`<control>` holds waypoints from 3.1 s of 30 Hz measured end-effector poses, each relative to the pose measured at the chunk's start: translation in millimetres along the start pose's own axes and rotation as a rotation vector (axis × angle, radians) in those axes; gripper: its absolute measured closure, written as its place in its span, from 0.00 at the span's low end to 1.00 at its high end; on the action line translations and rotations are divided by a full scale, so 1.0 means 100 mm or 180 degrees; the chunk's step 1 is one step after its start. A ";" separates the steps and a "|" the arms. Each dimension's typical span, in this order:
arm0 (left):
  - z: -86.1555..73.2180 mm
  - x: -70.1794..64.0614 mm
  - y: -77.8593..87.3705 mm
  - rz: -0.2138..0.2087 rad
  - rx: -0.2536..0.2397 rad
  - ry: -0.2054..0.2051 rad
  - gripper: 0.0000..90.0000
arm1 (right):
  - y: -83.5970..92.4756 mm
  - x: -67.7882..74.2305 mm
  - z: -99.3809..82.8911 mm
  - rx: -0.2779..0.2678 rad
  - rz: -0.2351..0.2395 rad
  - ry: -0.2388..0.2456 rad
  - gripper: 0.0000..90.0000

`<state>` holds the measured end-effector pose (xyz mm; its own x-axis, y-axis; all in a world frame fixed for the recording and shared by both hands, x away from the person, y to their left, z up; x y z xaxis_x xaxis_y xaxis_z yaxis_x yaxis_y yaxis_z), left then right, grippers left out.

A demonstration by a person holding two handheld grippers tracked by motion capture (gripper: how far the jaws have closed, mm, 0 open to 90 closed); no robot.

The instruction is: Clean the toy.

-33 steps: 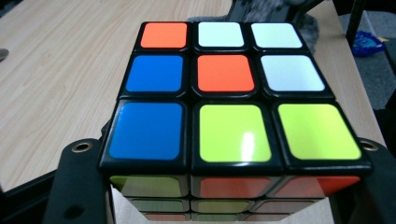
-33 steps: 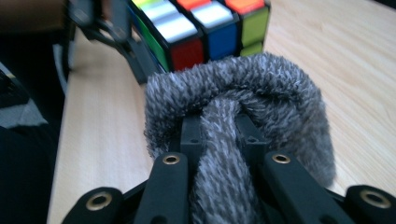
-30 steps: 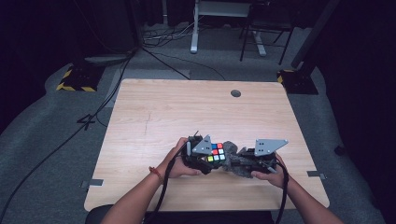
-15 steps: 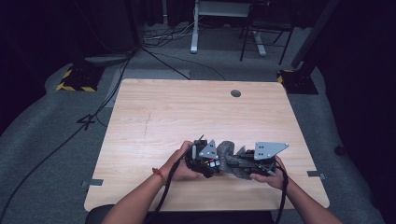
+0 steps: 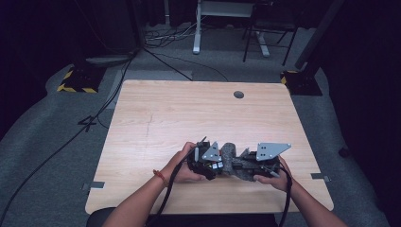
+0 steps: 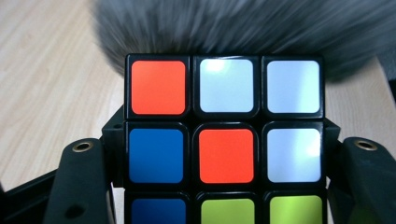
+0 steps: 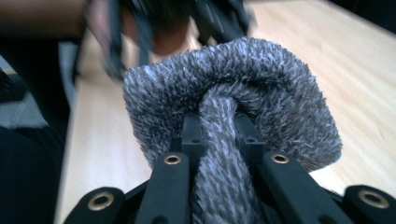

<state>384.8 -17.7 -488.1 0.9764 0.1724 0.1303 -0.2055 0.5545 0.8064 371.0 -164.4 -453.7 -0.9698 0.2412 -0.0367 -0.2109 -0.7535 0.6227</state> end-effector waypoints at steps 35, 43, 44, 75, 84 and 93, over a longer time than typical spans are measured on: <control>0.05 -0.04 0.23 0.0052 -0.0233 -0.0054 0.37 | -0.13 -0.12 -0.15 0.0467 -0.0415 -0.0230 0.87; -0.04 0.03 0.23 0.0078 -0.0182 0.0043 0.37 | -0.12 0.00 -0.15 0.0360 -0.0263 -0.0142 0.87; -0.05 0.03 0.22 0.0040 -0.0185 0.0086 0.37 | -0.09 0.02 -0.12 0.0310 -0.0241 -0.0130 0.87; -0.04 -0.04 0.19 0.0001 -0.0269 -0.0024 0.36 | -0.05 -0.05 -0.14 -0.0070 0.0139 -0.0290 0.87; -0.02 -0.05 0.14 -0.0022 -0.0236 -0.0009 0.37 | -0.04 -0.01 -0.10 -0.0076 0.0100 -0.0239 0.87; 0.09 -0.05 0.35 -0.0037 -0.0535 -0.0003 0.37 | -0.21 -0.06 -0.19 0.0260 -0.0024 -0.0252 0.87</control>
<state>373.3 -6.4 -455.6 0.9788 0.1644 0.1221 -0.2023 0.6848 0.7001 378.9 -161.7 -481.3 -0.9548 0.2968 0.0183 -0.2044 -0.6998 0.6845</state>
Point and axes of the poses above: each handheld gripper's, and its own axes: y roughly backward along the jaws, z roughly out of its top, x roughly to its left, the point moved 6 cm from there along -y, roughly forward along the jaws, and after that the axes turned 10 degrees about x, right-handed, at the moved point
